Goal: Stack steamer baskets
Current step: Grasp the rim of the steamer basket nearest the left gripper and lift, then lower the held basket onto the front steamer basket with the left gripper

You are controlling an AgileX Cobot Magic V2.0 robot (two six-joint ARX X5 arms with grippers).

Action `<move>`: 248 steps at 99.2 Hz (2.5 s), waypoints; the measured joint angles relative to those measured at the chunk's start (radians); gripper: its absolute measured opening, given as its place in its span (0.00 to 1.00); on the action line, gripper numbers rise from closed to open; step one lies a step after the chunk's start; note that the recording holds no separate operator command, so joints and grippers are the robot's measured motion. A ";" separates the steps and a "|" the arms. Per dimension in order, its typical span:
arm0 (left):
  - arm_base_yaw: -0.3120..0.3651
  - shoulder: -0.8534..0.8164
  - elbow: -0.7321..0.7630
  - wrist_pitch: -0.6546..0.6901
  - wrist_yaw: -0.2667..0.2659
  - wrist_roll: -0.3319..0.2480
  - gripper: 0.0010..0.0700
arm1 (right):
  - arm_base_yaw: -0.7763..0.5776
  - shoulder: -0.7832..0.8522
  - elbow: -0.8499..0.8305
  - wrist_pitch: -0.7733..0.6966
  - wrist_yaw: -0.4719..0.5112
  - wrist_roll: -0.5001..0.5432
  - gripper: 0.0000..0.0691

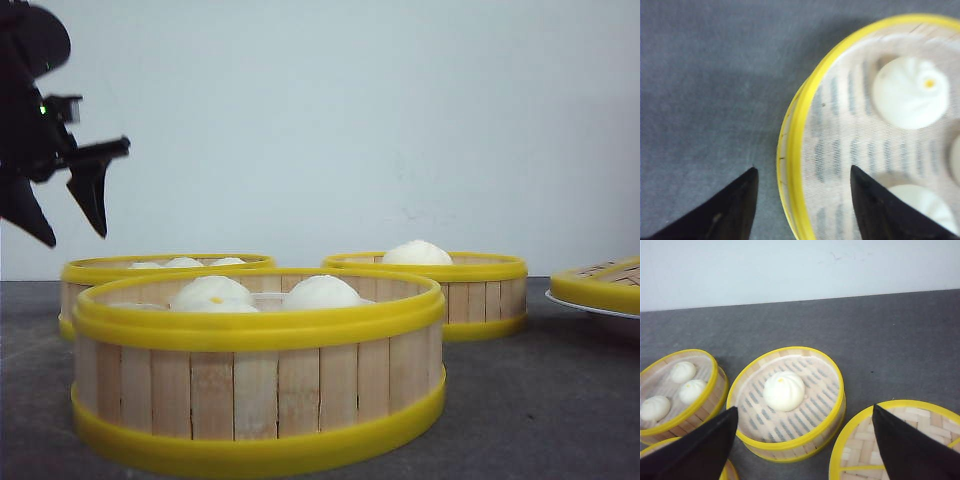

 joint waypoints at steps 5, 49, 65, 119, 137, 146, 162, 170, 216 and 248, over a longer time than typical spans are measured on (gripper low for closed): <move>0.000 0.017 0.000 0.006 0.000 0.003 0.40 | 0.000 0.000 0.000 0.000 0.001 -0.004 0.77; 0.000 0.074 0.002 0.038 -0.008 0.010 0.13 | 0.000 0.001 0.000 0.000 0.003 -0.033 0.77; -0.005 0.074 0.002 0.041 -0.029 0.009 0.03 | 0.000 0.001 0.000 0.000 0.003 -0.034 0.77; -0.005 0.054 0.159 -0.034 -0.034 -0.002 0.03 | 0.000 0.001 0.000 -0.007 0.030 -0.053 0.77; -0.006 -0.087 0.172 -0.069 0.035 -0.002 0.03 | 0.000 0.001 0.000 -0.008 0.030 -0.053 0.77; -0.006 -0.179 0.182 -0.111 0.089 -0.002 0.03 | 0.000 0.001 0.000 -0.007 0.030 -0.053 0.77; -0.042 -0.338 0.187 -0.235 0.116 0.006 0.03 | 0.000 0.001 0.000 -0.007 0.027 -0.052 0.77; -0.071 -0.400 0.187 -0.298 0.118 0.017 0.03 | 0.000 0.001 0.000 -0.007 0.026 -0.051 0.77; -0.266 -0.562 0.162 -0.511 0.021 0.038 0.03 | 0.024 -0.027 0.002 -0.007 0.026 -0.048 0.77; -0.420 -0.562 -0.066 -0.380 -0.041 0.024 0.03 | 0.035 -0.027 0.002 -0.008 0.026 -0.048 0.77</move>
